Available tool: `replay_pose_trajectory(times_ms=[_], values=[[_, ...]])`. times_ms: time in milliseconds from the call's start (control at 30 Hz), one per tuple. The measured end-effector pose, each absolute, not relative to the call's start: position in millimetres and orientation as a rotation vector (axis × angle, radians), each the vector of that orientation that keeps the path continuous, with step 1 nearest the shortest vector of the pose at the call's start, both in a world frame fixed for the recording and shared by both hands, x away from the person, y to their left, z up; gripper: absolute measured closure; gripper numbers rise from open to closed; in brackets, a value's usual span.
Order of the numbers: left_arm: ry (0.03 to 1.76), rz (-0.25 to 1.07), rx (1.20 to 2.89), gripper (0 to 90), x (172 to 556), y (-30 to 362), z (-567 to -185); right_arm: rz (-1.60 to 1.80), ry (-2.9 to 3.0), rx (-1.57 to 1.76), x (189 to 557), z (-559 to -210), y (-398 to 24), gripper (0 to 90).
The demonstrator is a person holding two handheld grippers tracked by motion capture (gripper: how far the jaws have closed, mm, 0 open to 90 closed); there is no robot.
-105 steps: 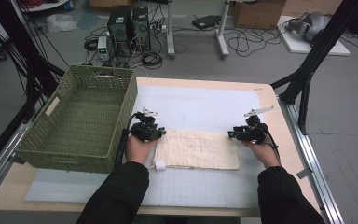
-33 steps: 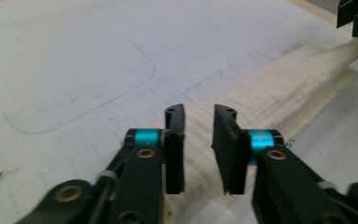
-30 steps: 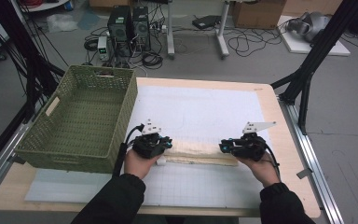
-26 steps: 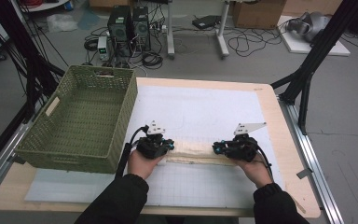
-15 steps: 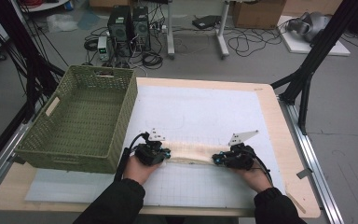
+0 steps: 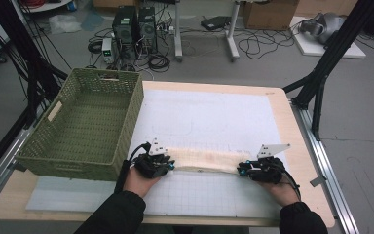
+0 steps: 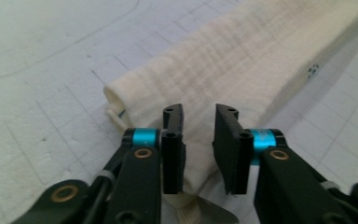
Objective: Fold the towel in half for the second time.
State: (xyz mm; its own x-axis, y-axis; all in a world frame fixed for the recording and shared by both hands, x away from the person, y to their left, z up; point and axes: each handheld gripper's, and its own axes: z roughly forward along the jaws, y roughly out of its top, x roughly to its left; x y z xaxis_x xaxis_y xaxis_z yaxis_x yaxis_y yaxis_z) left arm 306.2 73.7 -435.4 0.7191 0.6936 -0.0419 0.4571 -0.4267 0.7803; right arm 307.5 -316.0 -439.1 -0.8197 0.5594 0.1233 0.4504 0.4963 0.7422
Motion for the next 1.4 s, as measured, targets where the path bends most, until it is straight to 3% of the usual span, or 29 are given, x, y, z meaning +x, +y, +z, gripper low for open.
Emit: replay_pose_trajectory(times_ms=[133,500,1100,1400], values=[[0.857,0.407,2.086,62.4,310,72,-430,1.233,2.525,0.865,312,-428,-314,63.3],[0.881,0.371,2.138,60.2,313,73,-440,1.124,2.556,0.872,321,-442,-311,52.6],[0.847,0.421,2.116,58.2,307,74,-445,1.157,2.515,0.882,316,-446,-312,50.6],[0.824,0.429,2.079,50.8,304,75,-439,1.231,2.457,0.926,308,-438,-313,40.4]])
